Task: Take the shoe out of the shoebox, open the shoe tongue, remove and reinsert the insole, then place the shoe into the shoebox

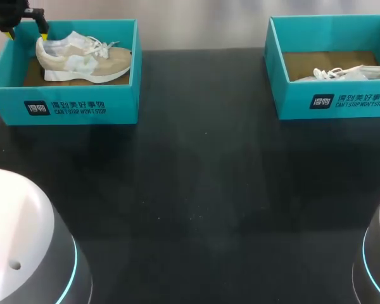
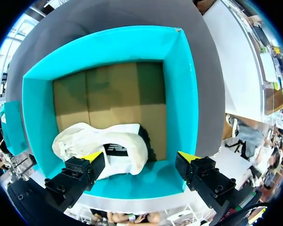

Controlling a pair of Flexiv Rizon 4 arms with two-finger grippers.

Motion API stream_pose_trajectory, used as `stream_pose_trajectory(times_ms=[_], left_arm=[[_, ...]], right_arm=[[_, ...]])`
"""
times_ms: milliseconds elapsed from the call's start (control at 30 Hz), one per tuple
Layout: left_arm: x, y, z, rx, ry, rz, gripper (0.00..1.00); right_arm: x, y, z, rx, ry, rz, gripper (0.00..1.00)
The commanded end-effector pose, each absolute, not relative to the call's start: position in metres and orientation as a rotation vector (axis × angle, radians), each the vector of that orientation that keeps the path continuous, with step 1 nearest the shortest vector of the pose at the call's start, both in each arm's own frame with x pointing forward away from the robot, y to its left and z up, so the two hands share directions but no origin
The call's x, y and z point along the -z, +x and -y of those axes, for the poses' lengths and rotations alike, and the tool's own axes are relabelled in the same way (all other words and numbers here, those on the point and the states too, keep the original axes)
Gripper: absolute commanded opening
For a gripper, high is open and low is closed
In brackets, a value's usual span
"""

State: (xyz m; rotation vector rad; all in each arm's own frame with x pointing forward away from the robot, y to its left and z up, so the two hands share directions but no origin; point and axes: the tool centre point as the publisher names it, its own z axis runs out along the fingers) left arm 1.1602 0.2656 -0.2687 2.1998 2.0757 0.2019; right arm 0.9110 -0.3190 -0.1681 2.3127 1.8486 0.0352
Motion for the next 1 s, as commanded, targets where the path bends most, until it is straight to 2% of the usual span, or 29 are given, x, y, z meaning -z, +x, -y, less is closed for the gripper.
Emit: stream_pose_trajectory(times_ms=[33,600,700,833,900,1000], left_arm=[[0.28,1.177,-0.267,-0.19,2.193,-2.098,1.0],[0.315,1.203,-0.269,-0.142,2.151,-2.205,1.0],[0.319,1.204,-0.27,-0.122,2.151,-2.214,0.91],[0.326,1.206,-0.272,-0.115,2.153,-2.222,0.91],[0.329,1.207,-0.273,-0.11,2.152,-2.235,0.84],[0.337,1.208,-0.274,-0.098,2.147,-2.25,0.83]], right_arm=[[0.168,0.911,0.318,-0.033,2.312,-1.846,1.0],[0.168,0.911,0.318,-0.033,2.312,-1.846,1.0],[0.168,0.911,0.318,-0.033,2.312,-1.846,1.0],[0.168,0.911,0.318,-0.033,2.312,-1.846,1.0],[0.168,0.911,0.318,-0.033,2.312,-1.846,1.0],[0.168,0.911,0.318,-0.033,2.312,-1.846,1.0]])
